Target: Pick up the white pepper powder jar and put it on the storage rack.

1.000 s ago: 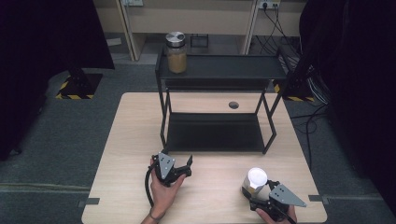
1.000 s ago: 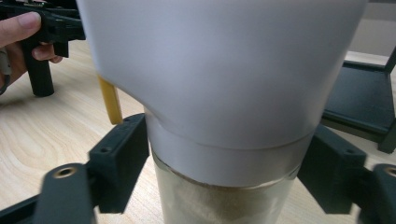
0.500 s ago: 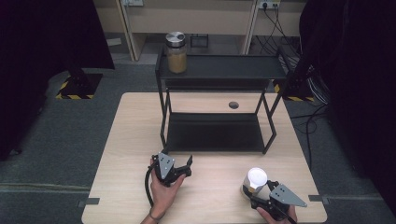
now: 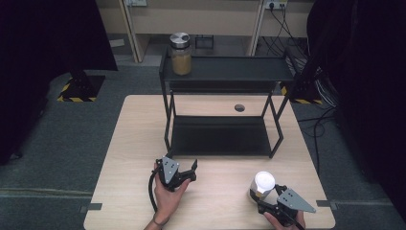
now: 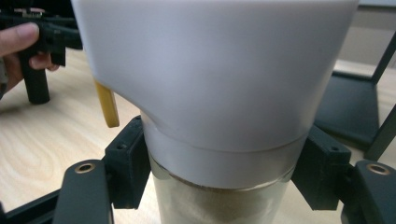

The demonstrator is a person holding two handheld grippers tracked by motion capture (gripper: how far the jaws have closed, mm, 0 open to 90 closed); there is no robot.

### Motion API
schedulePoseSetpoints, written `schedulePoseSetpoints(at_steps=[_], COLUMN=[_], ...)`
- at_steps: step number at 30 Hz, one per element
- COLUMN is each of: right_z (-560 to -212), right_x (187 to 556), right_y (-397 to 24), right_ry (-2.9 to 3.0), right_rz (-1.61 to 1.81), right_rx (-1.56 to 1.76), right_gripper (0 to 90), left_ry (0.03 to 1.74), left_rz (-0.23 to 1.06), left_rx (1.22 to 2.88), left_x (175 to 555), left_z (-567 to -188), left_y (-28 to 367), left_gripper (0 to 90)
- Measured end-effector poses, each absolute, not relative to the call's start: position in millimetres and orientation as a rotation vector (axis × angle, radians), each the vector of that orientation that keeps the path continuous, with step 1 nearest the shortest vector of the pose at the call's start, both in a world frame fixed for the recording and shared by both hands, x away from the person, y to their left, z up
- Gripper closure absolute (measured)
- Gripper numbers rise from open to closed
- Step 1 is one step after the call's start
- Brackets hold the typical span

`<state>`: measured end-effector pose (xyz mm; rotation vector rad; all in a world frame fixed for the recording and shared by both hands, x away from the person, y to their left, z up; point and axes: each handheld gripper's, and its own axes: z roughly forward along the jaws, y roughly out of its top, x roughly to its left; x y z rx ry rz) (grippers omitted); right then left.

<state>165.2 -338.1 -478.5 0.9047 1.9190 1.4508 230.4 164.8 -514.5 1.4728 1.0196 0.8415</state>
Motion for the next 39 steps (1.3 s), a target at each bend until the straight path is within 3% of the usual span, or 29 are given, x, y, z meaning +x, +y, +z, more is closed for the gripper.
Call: schedulePoseSetpoints(at_steps=[39], right_z=[-411], right_x=[209], right_y=[-329], right_ry=[1.618], right_rz=[1.532], right_rx=[0.854], right_gripper=[30.9], left_ry=[1.011], left_rz=[0.840], left_rx=[1.484], left_x=[231], left_z=[-514], left_y=[165], left_gripper=[1.7])
